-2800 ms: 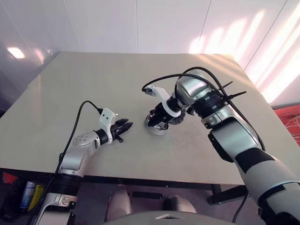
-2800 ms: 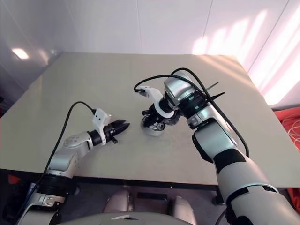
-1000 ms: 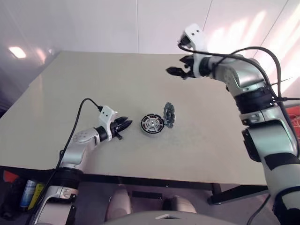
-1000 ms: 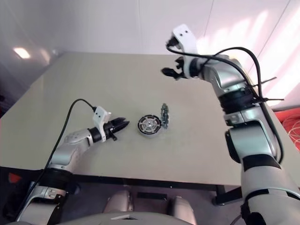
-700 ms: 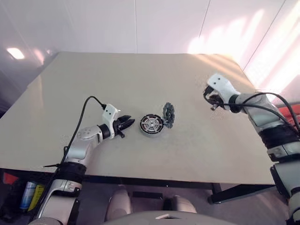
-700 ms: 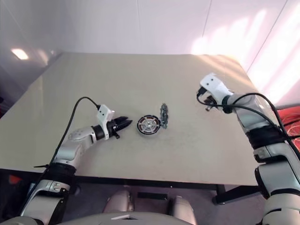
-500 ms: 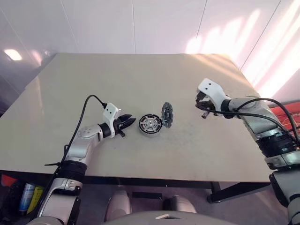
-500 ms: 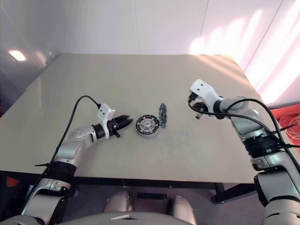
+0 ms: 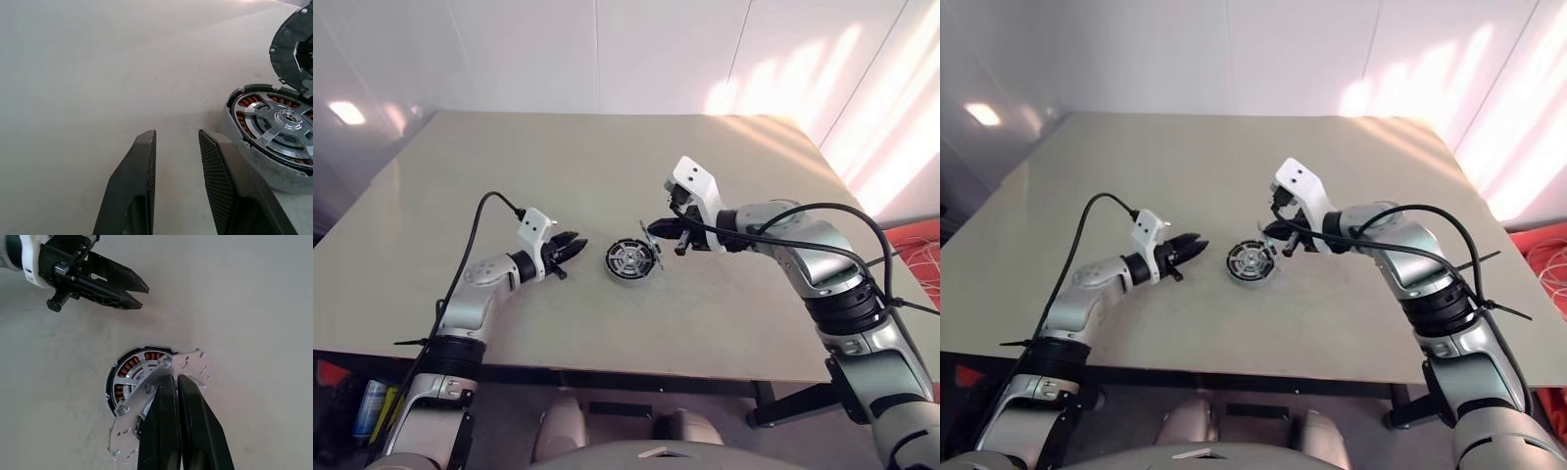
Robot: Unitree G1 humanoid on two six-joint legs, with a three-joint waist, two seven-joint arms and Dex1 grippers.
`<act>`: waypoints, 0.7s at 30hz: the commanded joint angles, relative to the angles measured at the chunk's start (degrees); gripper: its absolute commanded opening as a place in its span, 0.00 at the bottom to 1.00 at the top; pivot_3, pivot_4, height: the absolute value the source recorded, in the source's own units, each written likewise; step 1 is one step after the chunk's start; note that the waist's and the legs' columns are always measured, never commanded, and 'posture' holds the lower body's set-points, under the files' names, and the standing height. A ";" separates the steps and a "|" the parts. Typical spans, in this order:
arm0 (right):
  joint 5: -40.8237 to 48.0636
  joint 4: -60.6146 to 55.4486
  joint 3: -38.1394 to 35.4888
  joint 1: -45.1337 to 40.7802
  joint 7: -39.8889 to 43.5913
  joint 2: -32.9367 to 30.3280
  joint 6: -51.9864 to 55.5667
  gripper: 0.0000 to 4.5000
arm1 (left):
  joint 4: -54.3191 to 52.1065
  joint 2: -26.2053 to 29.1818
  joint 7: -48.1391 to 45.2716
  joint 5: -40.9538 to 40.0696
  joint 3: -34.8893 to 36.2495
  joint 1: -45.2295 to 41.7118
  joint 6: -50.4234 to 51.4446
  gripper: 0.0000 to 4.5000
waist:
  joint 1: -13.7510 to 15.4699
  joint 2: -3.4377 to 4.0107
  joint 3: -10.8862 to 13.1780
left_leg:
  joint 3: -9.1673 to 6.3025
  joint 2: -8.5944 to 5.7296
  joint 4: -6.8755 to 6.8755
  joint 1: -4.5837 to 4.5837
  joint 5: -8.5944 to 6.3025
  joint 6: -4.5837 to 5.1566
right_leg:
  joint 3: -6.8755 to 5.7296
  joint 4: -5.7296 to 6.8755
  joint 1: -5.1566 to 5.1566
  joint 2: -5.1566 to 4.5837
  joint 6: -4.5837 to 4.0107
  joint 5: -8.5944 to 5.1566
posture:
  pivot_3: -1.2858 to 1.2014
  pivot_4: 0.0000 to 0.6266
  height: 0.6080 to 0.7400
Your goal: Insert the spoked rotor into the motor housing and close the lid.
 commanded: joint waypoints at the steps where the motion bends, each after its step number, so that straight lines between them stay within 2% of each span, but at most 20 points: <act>1: 0.58 -1.47 0.72 -1.34 -1.19 2.36 0.55 0.02 | -3.39 0.62 0.92 -0.89 1.51 -0.21 0.67 0.33 | -0.01 0.00 0.00 | 0.00 0.01 0.00 0.01 0.00 -0.01 | 0.00 0.00 0.01 0.00 0.00 0.00 | 0.52 0.00 1.00; 8: 1.27 1.16 0.90 -0.88 -2.79 7.04 2.03 0.02 | -3.88 1.31 1.81 -1.11 2.34 -0.67 1.54 0.33 | 0.05 0.00 0.00 | -0.02 -0.02 -0.01 -0.01 0.00 -0.01 | 0.00 -0.03 0.02 -0.01 0.00 0.00 | 0.52 0.00 1.00; 13: 0.44 8.70 1.15 0.10 -4.61 11.44 1.54 0.02 | -3.42 2.11 2.39 -0.79 2.65 -1.81 1.35 0.33 | 0.05 -0.01 0.00 | -0.03 -0.02 -0.01 0.02 0.01 -0.03 | 0.00 -0.03 0.06 -0.01 0.00 0.00 | 0.52 0.00 1.00; 21: 0.72 22.36 -3.68 0.73 -7.53 15.67 0.79 0.02 | -3.65 4.25 3.00 -0.96 3.99 -3.20 1.25 0.33 | 0.06 -0.03 -0.02 | -0.05 -0.05 -0.02 0.00 0.01 -0.04 | -0.01 -0.05 0.07 -0.02 0.00 0.00 | 0.52 0.00 1.00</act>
